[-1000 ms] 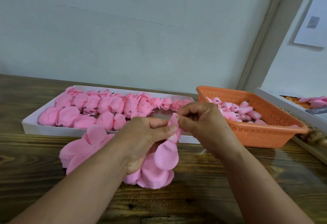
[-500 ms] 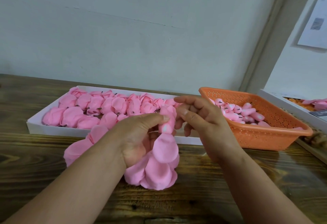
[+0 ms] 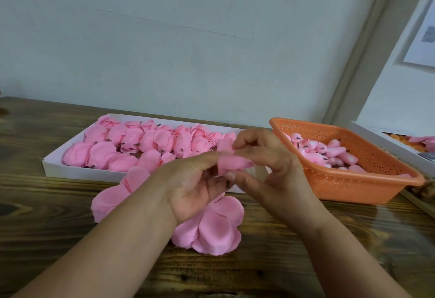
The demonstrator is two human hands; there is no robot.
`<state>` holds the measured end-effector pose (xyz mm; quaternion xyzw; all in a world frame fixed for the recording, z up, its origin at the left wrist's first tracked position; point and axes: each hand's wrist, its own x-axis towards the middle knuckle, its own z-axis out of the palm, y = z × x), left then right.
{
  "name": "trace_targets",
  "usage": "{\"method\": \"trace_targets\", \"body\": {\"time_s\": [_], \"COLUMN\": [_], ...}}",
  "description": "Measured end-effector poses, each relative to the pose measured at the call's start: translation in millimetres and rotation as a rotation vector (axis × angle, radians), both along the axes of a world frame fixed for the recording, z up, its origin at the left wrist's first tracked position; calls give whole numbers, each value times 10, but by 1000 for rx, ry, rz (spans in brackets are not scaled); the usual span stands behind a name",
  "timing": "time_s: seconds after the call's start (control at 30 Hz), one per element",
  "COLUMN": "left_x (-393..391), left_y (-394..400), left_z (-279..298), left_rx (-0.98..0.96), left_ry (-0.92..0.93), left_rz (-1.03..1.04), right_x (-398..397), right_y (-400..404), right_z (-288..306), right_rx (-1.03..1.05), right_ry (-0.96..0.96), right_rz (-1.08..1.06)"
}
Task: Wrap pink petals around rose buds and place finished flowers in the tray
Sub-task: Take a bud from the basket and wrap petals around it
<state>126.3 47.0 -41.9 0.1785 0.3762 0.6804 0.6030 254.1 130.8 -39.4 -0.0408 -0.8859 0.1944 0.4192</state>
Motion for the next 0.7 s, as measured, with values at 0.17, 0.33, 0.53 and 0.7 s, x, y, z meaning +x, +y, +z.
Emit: {"method": "trace_targets", "body": {"time_s": [0.17,0.33,0.53,0.7], "left_x": [-5,7,34,62], "left_y": [14,-8,-20,-48], "left_z": [-31,-38,-24,-27], "left_rx": [6,65,92,134], "left_ry": [33,149,124,234], "left_rz": [10,-17,-10,11], "right_x": [-12,-20,-25,-19], "right_y": [-6,-18,-2,29], "right_z": [-13,-6,-13,-30], "right_rx": [-107,-301,-415,-453], "right_ry": [65,76,77,69], "right_rz": [-38,-39,-6,3]}}
